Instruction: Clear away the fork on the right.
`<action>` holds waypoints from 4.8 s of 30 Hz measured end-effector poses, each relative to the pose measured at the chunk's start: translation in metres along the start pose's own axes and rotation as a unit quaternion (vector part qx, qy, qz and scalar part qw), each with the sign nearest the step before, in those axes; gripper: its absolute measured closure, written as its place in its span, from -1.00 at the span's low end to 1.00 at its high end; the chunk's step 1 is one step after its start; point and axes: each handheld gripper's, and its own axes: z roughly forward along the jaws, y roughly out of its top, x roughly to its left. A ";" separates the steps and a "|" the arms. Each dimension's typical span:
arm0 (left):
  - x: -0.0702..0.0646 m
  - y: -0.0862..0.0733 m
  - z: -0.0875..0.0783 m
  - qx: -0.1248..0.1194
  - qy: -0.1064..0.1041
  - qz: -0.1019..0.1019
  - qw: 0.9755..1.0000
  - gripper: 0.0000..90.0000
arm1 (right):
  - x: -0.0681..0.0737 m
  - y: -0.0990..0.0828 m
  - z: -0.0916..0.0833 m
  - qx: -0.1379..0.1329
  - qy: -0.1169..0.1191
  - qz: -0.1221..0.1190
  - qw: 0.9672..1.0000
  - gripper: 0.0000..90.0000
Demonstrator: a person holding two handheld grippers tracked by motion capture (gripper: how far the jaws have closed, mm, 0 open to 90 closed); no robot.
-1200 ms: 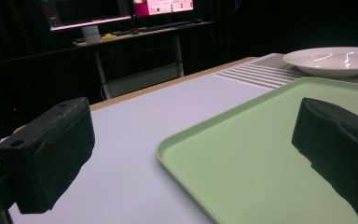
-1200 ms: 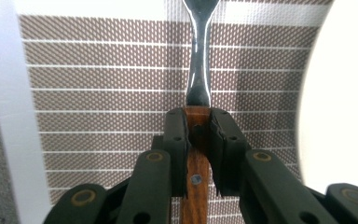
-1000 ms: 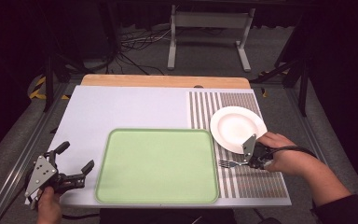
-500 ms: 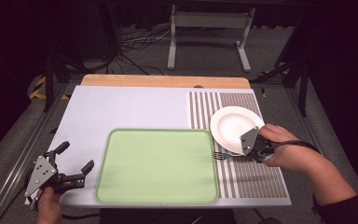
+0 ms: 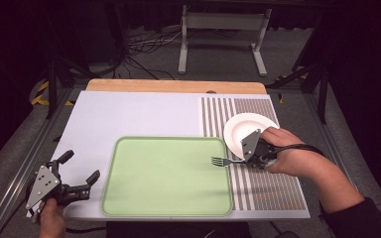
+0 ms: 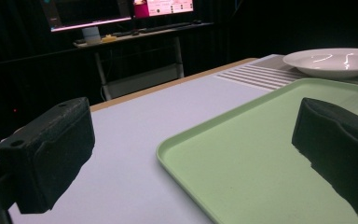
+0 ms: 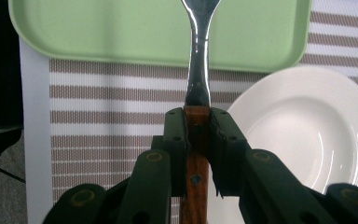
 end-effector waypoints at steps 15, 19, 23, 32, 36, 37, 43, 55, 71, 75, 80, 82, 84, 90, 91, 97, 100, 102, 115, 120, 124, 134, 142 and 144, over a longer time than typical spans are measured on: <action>0.001 0.000 0.000 0.000 0.000 -0.001 1.000 -1.00 | -0.008 0.046 0.010 -0.024 0.005 -0.009 1.000 0.73; 0.001 0.000 0.000 0.000 -0.001 -0.001 1.000 -1.00 | -0.010 0.055 0.012 -0.028 0.004 -0.011 1.000 0.73; 0.001 0.000 0.000 0.000 -0.001 -0.001 1.000 -1.00 | -0.011 0.063 0.015 -0.033 0.005 -0.016 0.999 0.73; 0.001 0.000 0.000 -0.001 -0.002 -0.001 1.000 -1.00 | -0.011 0.081 0.021 -0.051 0.007 0.006 0.999 0.73; 0.001 0.000 0.000 -0.002 -0.002 0.000 1.000 -1.00 | -0.010 0.084 0.024 -0.059 0.013 0.040 0.997 0.73; 0.001 0.000 0.000 -0.001 -0.002 0.000 1.000 -1.00 | -0.010 0.086 0.025 -0.056 0.018 0.058 0.997 0.73; 0.001 0.000 0.000 -0.001 -0.002 0.000 1.000 -1.00 | -0.007 0.091 0.031 -0.067 0.040 0.137 0.987 0.73; 0.001 0.000 0.000 -0.001 -0.002 0.000 1.000 -1.00 | -0.005 0.095 0.040 -0.073 0.066 0.259 0.961 0.73; 0.001 0.000 0.000 -0.001 -0.002 0.000 1.000 -1.00 | -0.005 0.097 0.051 -0.061 0.068 0.326 0.941 0.73; 0.001 0.000 0.000 0.000 -0.002 0.000 1.000 -1.00 | -0.004 0.096 0.057 -0.056 0.072 0.343 0.935 0.73; 0.001 0.000 0.000 0.001 -0.002 0.000 1.000 -1.00 | -0.003 0.094 0.064 -0.044 0.078 0.359 0.929 0.73; 0.001 0.000 0.000 0.000 -0.002 0.000 1.000 -1.00 | -0.003 0.094 0.067 -0.041 0.079 0.365 0.927 0.73; 0.001 0.000 0.000 0.000 -0.002 0.000 1.000 -1.00 | -0.002 0.094 0.071 -0.035 0.085 0.372 0.924 0.73; 0.001 0.000 0.000 0.001 -0.002 -0.001 1.000 -1.00 | -0.001 0.094 0.082 -0.023 0.092 0.393 0.915 0.73; 0.001 0.000 0.000 0.001 -0.002 -0.001 1.000 -1.00 | -0.001 0.093 0.084 -0.024 0.097 0.397 0.913 0.73; 0.001 0.000 0.000 0.001 -0.001 -0.002 1.000 -1.00 | 0.001 0.094 0.090 -0.009 0.104 0.413 0.905 0.73; 0.000 0.000 0.000 0.001 -0.002 -0.002 1.000 -1.00 | 0.002 0.094 0.093 -0.003 0.108 0.418 0.902 0.73; 0.000 0.000 0.001 0.001 -0.002 -0.003 1.000 -1.00 | 0.002 0.094 0.095 -0.002 0.108 0.422 0.900 0.73; 0.001 0.000 0.000 0.001 -0.001 -0.001 1.000 -1.00 | 0.005 0.092 0.101 0.016 0.117 0.445 0.888 0.73; 0.001 0.000 0.000 0.001 -0.001 -0.001 1.000 -1.00 | 0.006 0.092 0.102 0.022 0.118 0.451 0.884 0.72; 0.001 0.000 0.000 0.001 0.000 -0.001 1.000 -1.00 | 0.007 0.092 0.103 0.024 0.120 0.455 0.882 0.72; 0.001 0.000 0.000 0.001 -0.001 -0.001 1.000 -1.00 | 0.008 0.093 0.100 0.007 0.122 0.446 0.887 0.57; 0.001 0.000 0.000 0.001 -0.001 -0.001 1.000 -1.00 | 0.006 0.091 0.094 -0.037 0.100 0.438 0.893 0.19; 0.001 0.000 0.000 0.001 -0.001 -0.001 1.000 -1.00 | 0.006 0.091 0.095 -0.073 0.076 0.430 0.897 -0.09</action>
